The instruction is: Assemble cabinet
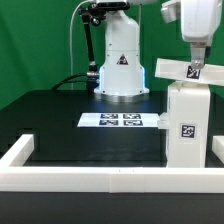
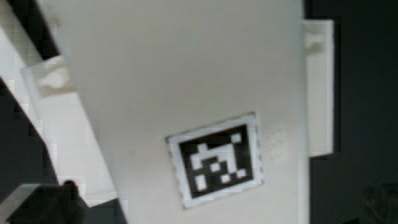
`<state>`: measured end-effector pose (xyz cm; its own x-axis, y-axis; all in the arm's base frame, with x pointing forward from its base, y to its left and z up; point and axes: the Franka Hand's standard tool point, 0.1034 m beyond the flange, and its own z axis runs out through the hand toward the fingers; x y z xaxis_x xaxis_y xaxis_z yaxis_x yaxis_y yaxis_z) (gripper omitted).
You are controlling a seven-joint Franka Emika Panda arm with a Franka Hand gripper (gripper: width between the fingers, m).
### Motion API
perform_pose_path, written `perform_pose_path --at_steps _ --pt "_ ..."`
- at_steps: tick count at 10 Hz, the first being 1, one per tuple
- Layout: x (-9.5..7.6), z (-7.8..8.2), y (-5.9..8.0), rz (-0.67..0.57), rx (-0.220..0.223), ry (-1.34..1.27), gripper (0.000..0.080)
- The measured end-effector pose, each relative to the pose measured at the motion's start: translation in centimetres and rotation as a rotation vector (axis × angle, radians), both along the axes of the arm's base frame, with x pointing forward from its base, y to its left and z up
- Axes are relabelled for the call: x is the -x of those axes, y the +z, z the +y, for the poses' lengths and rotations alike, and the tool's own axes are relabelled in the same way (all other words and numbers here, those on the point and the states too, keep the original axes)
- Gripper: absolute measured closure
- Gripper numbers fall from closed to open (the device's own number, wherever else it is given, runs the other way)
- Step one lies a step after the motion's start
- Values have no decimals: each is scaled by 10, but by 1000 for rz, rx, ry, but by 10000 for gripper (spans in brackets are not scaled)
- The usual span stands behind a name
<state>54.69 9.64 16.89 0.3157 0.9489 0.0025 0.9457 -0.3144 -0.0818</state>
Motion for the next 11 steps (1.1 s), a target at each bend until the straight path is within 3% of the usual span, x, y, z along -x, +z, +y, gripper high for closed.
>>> perform_pose_path --at_steps 3,5,6,7,8,9,11 --pt "1 -2 -1 2 1 -6 2" --pt "2 -4 -4 4 1 -10 267" --pt "-1 -5 -3 -5 0 -13 448" --pt "-5 -6 -1 -20 -1 -15 448" --pt "-8 -8 1 -32 -3 -19 584" --pt "-9 -9 2 -34 -3 -20 660" --pt "-9 -9 2 -34 -3 -21 660"
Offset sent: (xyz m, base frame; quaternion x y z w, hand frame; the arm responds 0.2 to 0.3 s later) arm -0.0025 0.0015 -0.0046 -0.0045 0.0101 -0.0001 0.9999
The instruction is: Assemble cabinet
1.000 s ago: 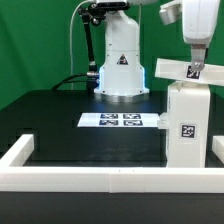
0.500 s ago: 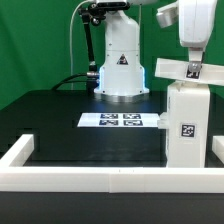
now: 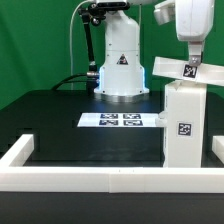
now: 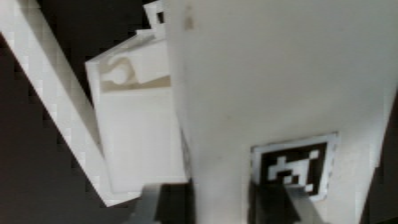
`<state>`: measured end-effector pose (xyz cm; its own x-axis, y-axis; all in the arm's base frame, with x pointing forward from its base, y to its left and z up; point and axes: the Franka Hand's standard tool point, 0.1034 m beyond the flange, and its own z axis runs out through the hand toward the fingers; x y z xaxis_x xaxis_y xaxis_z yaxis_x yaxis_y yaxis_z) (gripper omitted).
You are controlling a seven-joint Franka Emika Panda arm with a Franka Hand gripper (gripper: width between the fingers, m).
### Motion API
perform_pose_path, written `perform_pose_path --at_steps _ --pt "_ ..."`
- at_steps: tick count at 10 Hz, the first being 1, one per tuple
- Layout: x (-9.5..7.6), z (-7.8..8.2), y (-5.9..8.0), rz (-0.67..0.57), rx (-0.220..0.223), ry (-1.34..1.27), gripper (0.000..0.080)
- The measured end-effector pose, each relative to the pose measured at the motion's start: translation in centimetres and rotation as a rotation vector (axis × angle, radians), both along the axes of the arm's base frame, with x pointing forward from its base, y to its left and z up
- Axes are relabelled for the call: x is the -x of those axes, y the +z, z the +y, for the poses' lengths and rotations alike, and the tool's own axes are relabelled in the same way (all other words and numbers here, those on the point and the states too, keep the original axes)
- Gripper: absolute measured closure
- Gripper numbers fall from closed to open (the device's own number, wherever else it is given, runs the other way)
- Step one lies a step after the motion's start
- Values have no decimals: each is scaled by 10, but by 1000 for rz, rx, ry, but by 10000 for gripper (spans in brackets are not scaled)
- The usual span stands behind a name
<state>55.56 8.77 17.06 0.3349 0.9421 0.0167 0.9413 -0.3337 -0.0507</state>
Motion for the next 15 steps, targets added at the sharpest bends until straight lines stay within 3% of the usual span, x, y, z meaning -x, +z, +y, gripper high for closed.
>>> perform_pose_path --at_steps 4,5,6,8,9,10,15 --pt "2 2 4 4 0 6 659" --pt "3 3 6 -11 -2 8 579" --pt "6 2 6 -23 -3 7 579" --pt "10 -1 11 -28 -4 3 206" --pt "9 -1 11 -27 -4 1 79" --pt "9 -1 11 -25 -4 1 14" --pt "21 -2 -2 -31 -5 3 2"
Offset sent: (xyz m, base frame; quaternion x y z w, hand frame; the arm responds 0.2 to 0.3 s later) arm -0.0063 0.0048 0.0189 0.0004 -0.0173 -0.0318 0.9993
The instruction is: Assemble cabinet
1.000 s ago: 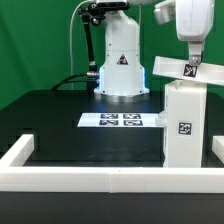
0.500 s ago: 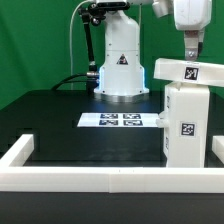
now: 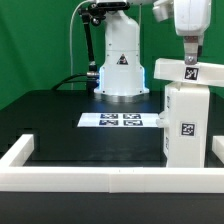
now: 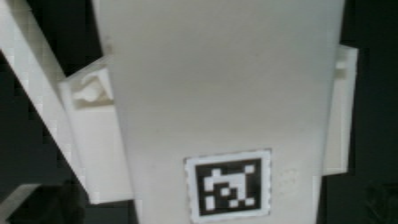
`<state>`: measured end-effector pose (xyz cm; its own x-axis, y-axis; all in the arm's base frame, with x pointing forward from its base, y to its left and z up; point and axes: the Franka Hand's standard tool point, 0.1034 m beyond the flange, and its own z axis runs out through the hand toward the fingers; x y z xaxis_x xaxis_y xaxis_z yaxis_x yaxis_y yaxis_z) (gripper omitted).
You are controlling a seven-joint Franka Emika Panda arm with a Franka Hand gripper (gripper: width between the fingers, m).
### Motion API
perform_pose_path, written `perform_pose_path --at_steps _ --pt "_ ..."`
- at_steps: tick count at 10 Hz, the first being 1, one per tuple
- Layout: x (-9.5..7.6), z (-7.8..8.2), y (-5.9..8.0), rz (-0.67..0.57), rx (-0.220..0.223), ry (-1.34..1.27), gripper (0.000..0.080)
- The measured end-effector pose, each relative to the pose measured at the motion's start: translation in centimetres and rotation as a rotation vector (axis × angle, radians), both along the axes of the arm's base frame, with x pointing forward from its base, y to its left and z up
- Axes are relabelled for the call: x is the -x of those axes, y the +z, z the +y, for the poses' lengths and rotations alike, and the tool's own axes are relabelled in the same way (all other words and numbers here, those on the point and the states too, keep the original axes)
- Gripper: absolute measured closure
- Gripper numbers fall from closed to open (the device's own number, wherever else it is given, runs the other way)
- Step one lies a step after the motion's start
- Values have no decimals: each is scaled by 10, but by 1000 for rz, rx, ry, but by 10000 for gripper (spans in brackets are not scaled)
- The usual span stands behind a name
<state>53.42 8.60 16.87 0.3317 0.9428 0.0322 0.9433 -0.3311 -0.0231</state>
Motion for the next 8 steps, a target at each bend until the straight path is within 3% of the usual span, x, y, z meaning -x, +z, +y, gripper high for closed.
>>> perform_pose_path --at_steps 5,6,7,8 --pt "1 -3 -11 -4 3 -6 2" --pt "0 -3 -11 -5 3 -9 97" --pt "0 -4 -11 -6 3 -10 242" --pt "0 -5 -11 -6 3 -14 241"
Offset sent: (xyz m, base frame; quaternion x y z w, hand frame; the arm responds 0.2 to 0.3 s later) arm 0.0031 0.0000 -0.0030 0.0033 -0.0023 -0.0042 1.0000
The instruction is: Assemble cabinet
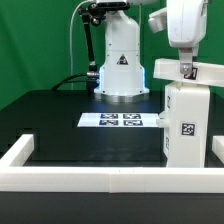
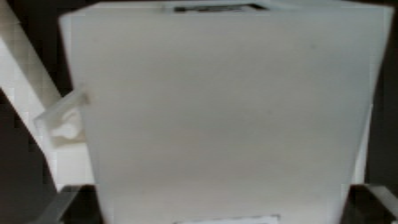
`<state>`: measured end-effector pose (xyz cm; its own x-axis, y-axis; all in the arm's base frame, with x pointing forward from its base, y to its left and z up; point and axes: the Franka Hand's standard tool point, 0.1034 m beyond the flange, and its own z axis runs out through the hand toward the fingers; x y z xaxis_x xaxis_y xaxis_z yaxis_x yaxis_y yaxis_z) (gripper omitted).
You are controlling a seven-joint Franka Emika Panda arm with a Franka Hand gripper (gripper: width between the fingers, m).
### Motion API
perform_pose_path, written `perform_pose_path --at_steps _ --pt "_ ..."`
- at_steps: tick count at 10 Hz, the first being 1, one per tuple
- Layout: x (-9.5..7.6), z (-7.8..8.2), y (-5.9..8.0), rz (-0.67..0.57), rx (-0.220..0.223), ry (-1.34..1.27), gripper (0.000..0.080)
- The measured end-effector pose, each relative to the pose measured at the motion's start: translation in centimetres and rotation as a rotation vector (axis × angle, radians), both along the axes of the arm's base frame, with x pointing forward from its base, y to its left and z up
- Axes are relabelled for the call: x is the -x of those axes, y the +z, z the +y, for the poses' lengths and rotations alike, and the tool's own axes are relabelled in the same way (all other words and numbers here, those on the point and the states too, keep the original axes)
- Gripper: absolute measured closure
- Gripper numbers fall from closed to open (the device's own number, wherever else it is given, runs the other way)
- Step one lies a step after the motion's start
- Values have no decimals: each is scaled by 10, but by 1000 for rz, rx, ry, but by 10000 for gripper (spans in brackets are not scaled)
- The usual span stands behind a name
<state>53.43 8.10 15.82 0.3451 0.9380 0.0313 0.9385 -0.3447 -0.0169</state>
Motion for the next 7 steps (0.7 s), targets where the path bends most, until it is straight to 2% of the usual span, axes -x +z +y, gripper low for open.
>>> perform_pose_path --at_steps 3,7 --pt "0 0 0 1 0 -36 241" --pt "-1 0 -1 5 -6 -397 239"
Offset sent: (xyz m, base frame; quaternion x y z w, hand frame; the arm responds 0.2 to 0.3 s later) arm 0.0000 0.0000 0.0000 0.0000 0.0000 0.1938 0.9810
